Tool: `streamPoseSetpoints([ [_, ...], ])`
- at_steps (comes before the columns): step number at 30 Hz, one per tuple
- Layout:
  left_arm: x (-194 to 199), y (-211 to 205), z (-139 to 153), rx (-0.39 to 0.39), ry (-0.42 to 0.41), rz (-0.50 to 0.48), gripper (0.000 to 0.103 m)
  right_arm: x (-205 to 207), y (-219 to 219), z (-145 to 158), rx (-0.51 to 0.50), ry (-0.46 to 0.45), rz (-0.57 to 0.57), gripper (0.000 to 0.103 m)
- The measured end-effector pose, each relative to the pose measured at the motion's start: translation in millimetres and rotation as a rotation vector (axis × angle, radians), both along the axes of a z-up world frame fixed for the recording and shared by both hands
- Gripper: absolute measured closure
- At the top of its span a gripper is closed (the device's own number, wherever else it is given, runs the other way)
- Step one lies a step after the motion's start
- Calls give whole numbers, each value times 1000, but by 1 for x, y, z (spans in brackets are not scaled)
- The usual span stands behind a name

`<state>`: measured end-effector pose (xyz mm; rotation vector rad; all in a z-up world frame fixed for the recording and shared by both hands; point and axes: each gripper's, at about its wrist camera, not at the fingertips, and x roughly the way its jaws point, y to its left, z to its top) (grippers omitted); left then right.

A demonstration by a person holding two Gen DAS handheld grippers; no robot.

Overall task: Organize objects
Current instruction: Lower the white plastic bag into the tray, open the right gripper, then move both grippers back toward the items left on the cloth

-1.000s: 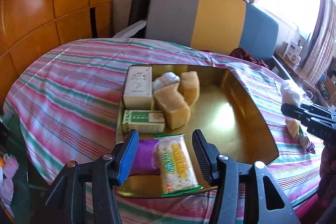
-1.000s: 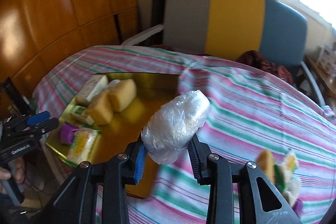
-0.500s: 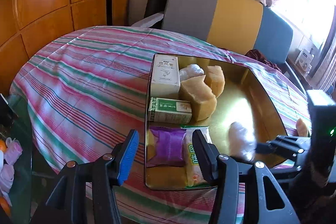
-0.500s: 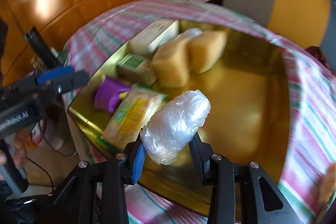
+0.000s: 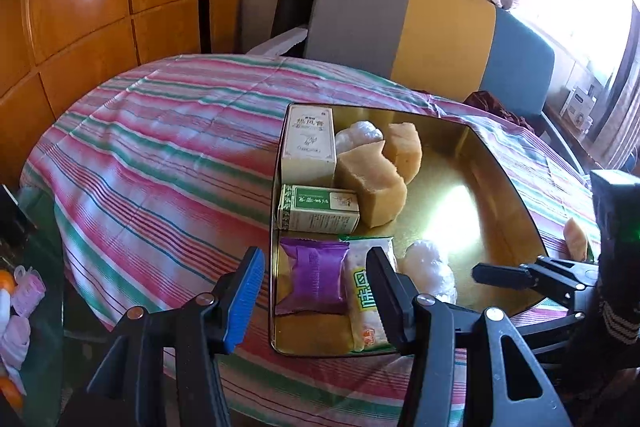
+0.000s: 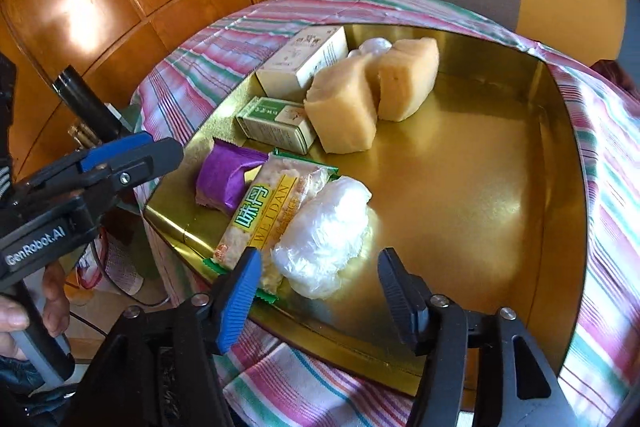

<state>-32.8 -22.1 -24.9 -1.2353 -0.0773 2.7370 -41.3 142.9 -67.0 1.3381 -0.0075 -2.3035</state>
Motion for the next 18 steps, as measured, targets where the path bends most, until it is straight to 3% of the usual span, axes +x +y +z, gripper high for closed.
streamPoseSetpoints([
  [11,9,15,17,-28,51,-44,49,21,41,35,20,98,-112,25],
  [18,13,33,27,-47,73,-91,49,32,86,53,28,132,-203,25],
])
